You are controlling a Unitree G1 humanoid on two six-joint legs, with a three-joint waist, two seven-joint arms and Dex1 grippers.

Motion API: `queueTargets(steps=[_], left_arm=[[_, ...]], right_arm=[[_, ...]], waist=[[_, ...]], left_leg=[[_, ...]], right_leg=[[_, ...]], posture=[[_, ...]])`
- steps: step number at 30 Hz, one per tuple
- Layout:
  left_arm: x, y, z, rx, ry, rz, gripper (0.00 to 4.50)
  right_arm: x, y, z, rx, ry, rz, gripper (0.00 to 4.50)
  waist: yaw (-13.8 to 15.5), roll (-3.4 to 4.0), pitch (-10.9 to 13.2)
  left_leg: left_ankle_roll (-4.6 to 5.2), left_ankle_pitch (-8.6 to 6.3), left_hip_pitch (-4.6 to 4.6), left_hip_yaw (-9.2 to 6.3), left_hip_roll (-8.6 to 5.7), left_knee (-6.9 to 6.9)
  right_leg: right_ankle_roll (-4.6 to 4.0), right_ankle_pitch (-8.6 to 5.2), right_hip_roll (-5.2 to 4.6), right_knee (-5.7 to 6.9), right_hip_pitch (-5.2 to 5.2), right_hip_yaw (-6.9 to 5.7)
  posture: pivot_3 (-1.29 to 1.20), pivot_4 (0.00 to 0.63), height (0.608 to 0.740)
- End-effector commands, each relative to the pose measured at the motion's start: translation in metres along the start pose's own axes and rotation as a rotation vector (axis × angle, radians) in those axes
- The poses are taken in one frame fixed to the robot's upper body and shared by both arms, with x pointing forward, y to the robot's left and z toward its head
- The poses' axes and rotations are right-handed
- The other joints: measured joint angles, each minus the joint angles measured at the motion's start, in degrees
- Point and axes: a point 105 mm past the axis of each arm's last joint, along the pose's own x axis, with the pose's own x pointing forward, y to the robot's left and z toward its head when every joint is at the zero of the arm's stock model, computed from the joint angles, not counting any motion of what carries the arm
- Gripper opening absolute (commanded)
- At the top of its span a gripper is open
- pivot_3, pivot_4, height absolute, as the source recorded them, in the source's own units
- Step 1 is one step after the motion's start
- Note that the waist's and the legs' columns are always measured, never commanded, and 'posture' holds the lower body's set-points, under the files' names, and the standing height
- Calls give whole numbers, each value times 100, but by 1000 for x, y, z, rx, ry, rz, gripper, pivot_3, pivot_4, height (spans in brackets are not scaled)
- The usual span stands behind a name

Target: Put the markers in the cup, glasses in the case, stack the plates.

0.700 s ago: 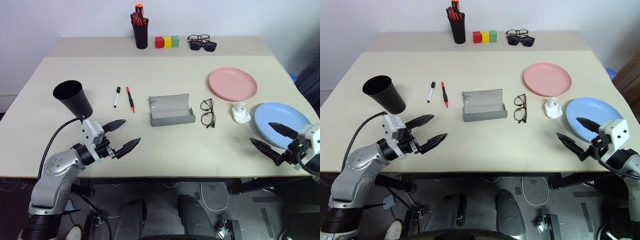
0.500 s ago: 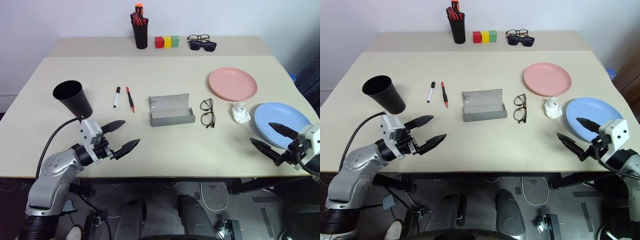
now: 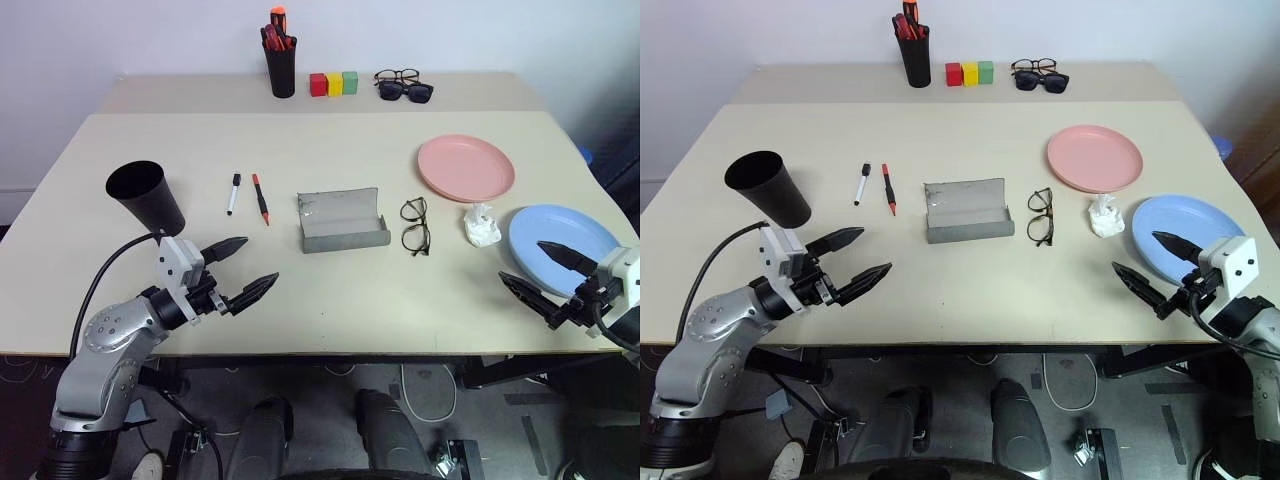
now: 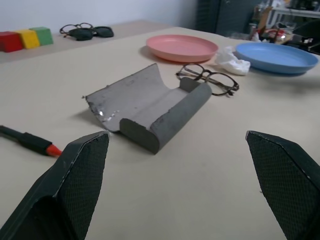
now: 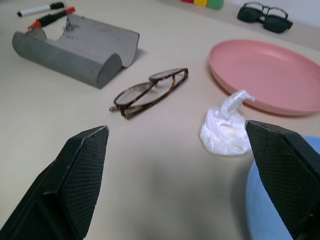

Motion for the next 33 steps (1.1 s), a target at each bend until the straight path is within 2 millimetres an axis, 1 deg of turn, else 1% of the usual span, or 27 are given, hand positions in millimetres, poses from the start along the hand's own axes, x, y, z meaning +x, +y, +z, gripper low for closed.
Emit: queueTargets(steps=[1,3,5,7,8,12,13,15,19,21,22,23,27,33], left_arm=[[5,2,11,29,-19,28,4500],[12,7,12,17,-13,73,4500],[20,12,18,1,-35,125,4500],[32,23,22,-25,-44,215,4500],[39,27,28,-57,-69,258,4500],[64,48,40,-172,-87,456,4500],[69,52,37,-215,-57,500,4500],[79,64,37,-221,-5,632,4500],[97,74,34,-353,63,735,4500],[102,82,33,-384,79,809,4500],[106,84,29,-399,120,834,4500],[110,84,25,-404,157,847,4500],[123,86,18,-425,213,881,4500],[138,90,11,-433,255,924,4500]], right_arm=[[2,1,15,-39,-67,29,4459],[8,4,18,-51,-76,77,4459],[18,5,24,-67,-93,126,4459],[30,5,31,-85,-108,186,4459],[37,5,35,-96,-117,216,4459],[57,6,44,-133,-136,324,4459],[60,6,46,-141,-140,342,4459],[68,6,50,-155,-158,383,4459],[79,7,62,-178,-206,435,4459],[84,6,72,-164,-261,431,4459],[86,5,78,-156,-289,422,4459],[88,4,82,-153,-311,417,4459],[91,5,94,-131,-376,415,4459],[95,9,94,-134,-377,436,4459]], waist=[[-1,0,0],[-4,0,0],[-10,-1,0],[-8,-2,1],[-5,-2,1],[4,-13,5],[10,-16,5],[13,-18,6],[5,-23,9],[-3,-24,9],[-5,-24,9],[0,-25,10],[12,-26,10],[28,-30,13]], left_leg=[[0,0,0,0,0,0],[0,0,0,0,0,0],[0,0,0,0,0,2],[0,0,1,1,0,4],[0,0,0,1,0,6],[1,1,1,-10,-3,8],[1,1,1,-11,-4,8],[1,1,1,-17,-6,8],[1,1,0,-20,-10,9],[0,1,1,-21,-10,8],[0,1,1,-21,-10,8],[0,1,2,-21,-10,7],[-1,1,0,-22,-10,5],[-1,1,-2,-23,-13,5]], right_leg=[[0,0,0,0,0,0],[0,0,0,0,0,0],[0,1,0,0,0,0],[2,2,1,1,2,0],[2,3,1,2,2,0],[4,7,2,3,11,-10],[5,8,3,3,11,-11],[27,15,3,3,16,-14],[29,16,2,2,16,-15],[29,16,3,3,16,-15],[29,16,3,3,16,-16],[29,16,4,3,16,-16],[31,16,4,2,16,-18],[33,17,3,-2,16,-18]], posture=[[0,150,740],[0,150,740],[0,150,740],[0,150,740],[0,150,740],[0,150,740],[0,150,740],[0,150,740],[0,150,740],[0,150,740],[0,150,740],[0,150,740],[0,150,740],[0,150,740]])
